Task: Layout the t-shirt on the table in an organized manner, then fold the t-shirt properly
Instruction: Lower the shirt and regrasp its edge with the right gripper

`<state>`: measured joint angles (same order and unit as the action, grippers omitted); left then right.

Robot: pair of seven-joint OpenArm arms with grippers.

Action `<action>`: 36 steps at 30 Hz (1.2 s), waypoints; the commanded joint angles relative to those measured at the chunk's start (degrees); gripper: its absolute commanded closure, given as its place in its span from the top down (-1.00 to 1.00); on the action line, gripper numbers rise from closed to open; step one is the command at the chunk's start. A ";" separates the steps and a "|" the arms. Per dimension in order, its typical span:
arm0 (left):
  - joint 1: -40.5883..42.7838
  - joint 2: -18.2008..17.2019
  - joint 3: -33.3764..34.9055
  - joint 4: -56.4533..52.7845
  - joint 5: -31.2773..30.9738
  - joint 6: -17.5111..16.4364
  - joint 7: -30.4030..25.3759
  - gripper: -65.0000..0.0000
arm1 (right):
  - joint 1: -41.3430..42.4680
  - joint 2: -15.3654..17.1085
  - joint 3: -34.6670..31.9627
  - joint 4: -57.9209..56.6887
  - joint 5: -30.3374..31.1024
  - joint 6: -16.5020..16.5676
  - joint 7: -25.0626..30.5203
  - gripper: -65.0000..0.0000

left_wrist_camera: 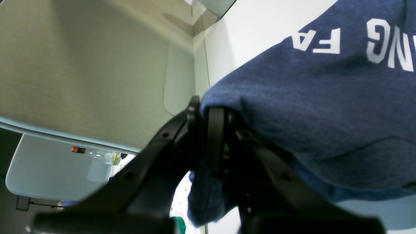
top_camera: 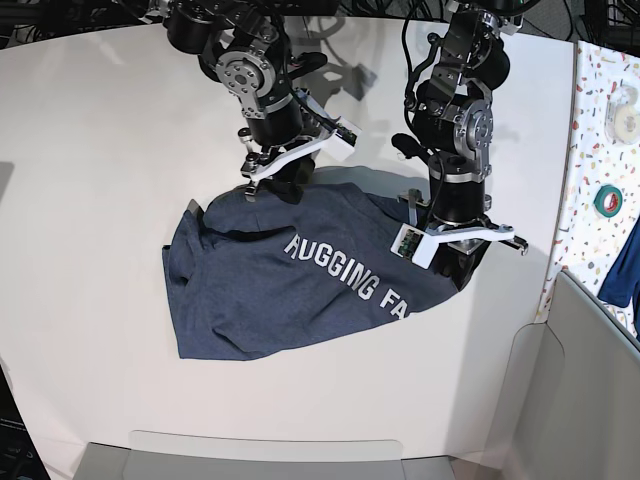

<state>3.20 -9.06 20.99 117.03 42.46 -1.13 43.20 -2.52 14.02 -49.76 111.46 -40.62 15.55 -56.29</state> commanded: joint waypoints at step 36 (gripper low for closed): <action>0.18 0.05 0.06 0.99 0.84 0.91 -1.22 -1.00 | 8.11 -10.55 -1.89 -20.34 -0.83 -0.30 3.85 -0.25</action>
<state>4.14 -9.06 21.04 116.99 42.46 -1.10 43.27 4.84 4.16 -51.68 90.28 -40.73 15.68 -53.23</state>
